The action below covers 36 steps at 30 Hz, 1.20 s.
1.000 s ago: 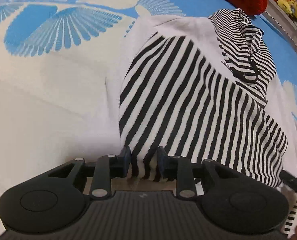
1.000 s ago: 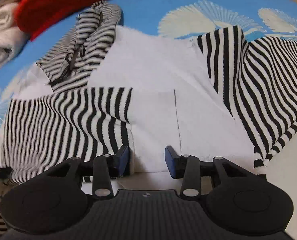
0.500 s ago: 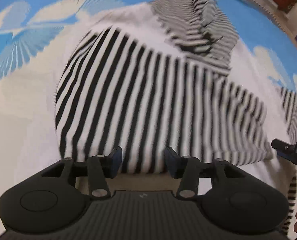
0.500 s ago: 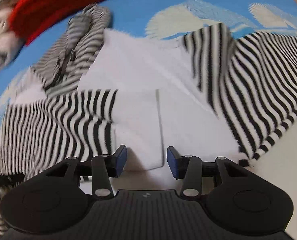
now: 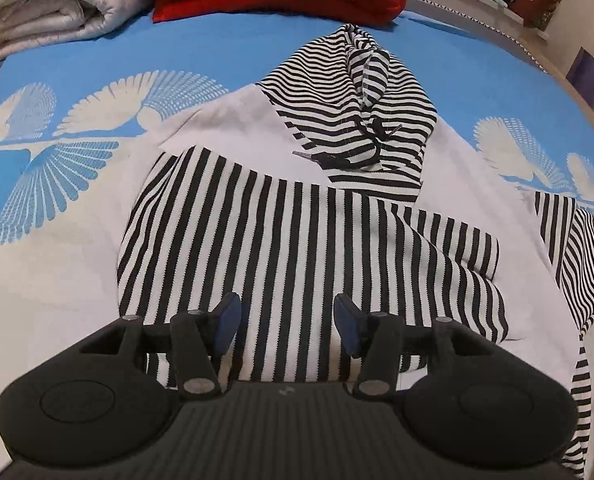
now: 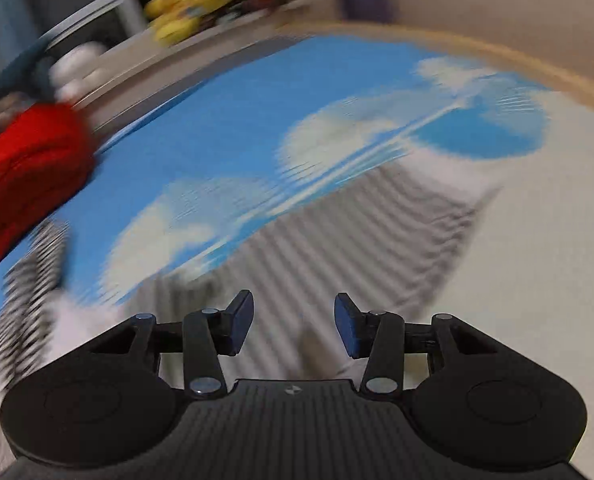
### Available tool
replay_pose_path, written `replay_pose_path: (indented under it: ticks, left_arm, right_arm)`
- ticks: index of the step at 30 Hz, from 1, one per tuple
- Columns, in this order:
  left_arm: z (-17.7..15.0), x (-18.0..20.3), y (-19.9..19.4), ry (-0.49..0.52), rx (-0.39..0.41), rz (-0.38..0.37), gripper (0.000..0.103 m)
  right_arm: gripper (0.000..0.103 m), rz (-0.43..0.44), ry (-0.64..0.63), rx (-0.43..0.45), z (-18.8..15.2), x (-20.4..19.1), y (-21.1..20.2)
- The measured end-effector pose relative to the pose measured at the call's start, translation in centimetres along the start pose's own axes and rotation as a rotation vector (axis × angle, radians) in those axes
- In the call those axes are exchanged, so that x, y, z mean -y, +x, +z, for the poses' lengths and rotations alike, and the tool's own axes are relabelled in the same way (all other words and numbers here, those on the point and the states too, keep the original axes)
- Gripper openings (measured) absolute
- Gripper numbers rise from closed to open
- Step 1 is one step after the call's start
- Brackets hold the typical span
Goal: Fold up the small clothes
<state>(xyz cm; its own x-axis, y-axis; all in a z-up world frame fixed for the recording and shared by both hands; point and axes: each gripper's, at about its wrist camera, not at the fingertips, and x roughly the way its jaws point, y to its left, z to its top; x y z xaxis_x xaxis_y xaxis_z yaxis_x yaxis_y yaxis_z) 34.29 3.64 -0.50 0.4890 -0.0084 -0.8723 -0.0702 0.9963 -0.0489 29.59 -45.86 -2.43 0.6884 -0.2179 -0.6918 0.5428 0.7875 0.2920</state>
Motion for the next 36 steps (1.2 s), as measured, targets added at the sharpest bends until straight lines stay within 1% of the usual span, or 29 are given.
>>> replay_pose_path:
  ticks: [2, 4, 7, 8, 11, 15, 16, 18, 21, 24, 26, 28, 30, 31, 33, 35, 36]
  left_arm:
    - [0.0, -0.2, 0.1, 0.000, 0.002, -0.001, 0.057]
    - [0.1, -0.4, 0.1, -0.008, -0.001, 0.000, 0.057]
    - [0.2, -0.8, 0.2, -0.023, -0.003, 0.002, 0.057]
    - [0.3, -1.0, 0.2, -0.024, -0.002, 0.007, 0.057]
    - [0.3, -1.3, 0.2, -0.030, -0.001, 0.012, 0.057]
    - [0.5, -1.6, 0.2, -0.036, -0.001, 0.013, 0.057]
    - [0.5, -1.6, 0.1, -0.037, 0.000, 0.012, 0.057]
    - [0.6, -1.8, 0.0, -0.039, 0.006, 0.012, 0.057]
    - [0.9, -2.4, -0.4, -0.052, 0.016, 0.020, 0.057]
    - [1.3, -3.2, -0.8, -0.081, 0.026, 0.018, 0.057]
    - [1.5, -3.6, -1.2, -0.098, 0.033, 0.008, 0.057]
    - [1.8, -4.1, -1.6, -0.112, 0.040, 0.000, 0.057]
    - [2.1, -4.9, -2.1, -0.133, 0.052, 0.001, 0.057]
    - [2.3, -5.5, -2.3, -0.149, 0.058, 0.004, 0.057]
    - [2.5, -6.8, -2.9, -0.181, 0.071, 0.008, 0.057]
    - [2.6, -8.1, -3.5, -0.209, 0.080, 0.010, 0.057]
    - [2.6, -8.8, -3.8, -0.221, 0.085, 0.012, 0.057]
  right_arm:
    - [0.046, -0.030, 0.069, 0.021, 0.7, 2.8, 1.2]
    - [0.046, -0.042, 0.144, 0.020, 1.0, 5.0, 2.3]
    - [0.046, 0.011, 0.308, 0.008, 1.5, 8.0, 3.9]
    - [0.046, 0.018, 0.346, 0.005, 1.5, 8.8, 4.4]
    - [0.046, -0.008, 0.366, 0.004, 1.2, 9.8, 5.4]
    - [0.045, -0.013, 0.294, 0.041, 1.0, 8.9, 6.1]
    - [0.042, -0.003, 0.292, 0.046, 0.9, 8.8, 6.2]
    - [0.006, 0.010, 0.306, 0.040, 1.2, 8.8, 6.6]
    - [0.006, 0.007, 0.342, 0.055, 1.3, 8.8, 6.0]
    - [0.005, 0.007, 0.381, 0.078, 1.7, 8.3, 4.5]
    - [0.005, 0.012, 0.383, 0.095, 2.4, 7.4, 2.6]
    - [0.005, 0.010, 0.348, 0.119, 3.2, 5.7, -0.2]
    - [0.005, -0.006, 0.261, 0.175, 3.5, 2.7, -3.4]
    - [0.005, -0.004, 0.194, 0.205, 3.4, 0.5, -5.2]
    - [0.005, 0.066, 0.063, 0.258, 2.2, -4.4, -8.5]
    - [0.005, 0.188, -0.100, 0.272, -0.3, -10.5, -11.6]
    - [0.006, 0.269, -0.191, 0.259, -1.8, -13.4, -12.7]
